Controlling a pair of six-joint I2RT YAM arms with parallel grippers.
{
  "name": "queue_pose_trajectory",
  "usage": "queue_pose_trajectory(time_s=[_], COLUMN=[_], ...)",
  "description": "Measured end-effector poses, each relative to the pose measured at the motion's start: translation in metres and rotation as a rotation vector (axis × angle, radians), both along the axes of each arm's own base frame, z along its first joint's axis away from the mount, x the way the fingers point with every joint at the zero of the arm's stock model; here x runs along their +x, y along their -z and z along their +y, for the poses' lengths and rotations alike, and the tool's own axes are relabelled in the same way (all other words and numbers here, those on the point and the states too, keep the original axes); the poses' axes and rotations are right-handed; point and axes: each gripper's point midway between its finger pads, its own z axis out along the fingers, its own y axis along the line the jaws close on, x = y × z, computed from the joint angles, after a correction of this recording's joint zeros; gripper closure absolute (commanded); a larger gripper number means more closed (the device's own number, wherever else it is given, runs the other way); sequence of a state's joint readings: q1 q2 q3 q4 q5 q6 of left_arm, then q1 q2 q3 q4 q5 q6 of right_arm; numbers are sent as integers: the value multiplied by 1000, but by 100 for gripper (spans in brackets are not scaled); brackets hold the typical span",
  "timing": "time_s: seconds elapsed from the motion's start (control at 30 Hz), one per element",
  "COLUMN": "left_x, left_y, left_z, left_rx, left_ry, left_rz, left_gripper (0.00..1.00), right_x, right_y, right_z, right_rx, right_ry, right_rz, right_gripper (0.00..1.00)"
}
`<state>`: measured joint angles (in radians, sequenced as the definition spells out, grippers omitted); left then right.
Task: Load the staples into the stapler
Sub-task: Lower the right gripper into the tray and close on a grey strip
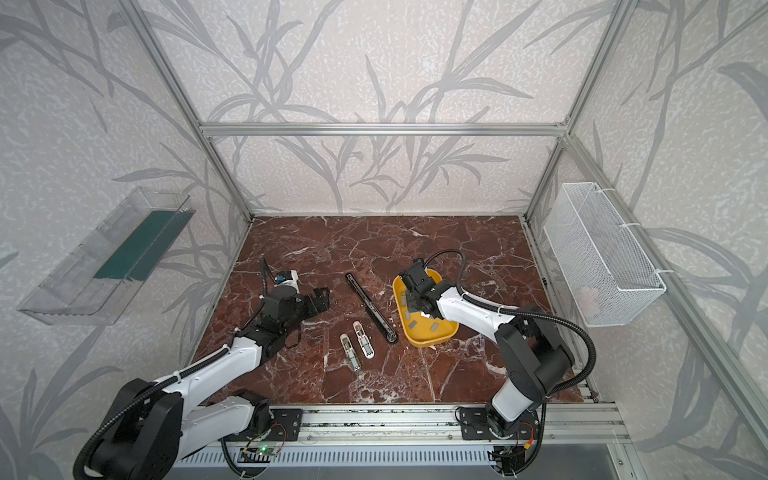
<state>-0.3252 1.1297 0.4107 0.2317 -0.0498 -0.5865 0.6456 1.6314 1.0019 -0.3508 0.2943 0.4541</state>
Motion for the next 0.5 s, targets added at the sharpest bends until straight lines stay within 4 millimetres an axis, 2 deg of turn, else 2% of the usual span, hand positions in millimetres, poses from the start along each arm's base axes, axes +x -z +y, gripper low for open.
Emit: queue_pose_trajectory(time_s=[0.5], left_x=[4], left_y=[2], left_z=[-2], left_rx=[3], left_ry=[4], left_rz=[18], left_gripper=[1], right_x=[-1], right_y=[36], right_z=[-15], right_rx=[-47], right_ry=[96], right_rz=[179], right_gripper=[74])
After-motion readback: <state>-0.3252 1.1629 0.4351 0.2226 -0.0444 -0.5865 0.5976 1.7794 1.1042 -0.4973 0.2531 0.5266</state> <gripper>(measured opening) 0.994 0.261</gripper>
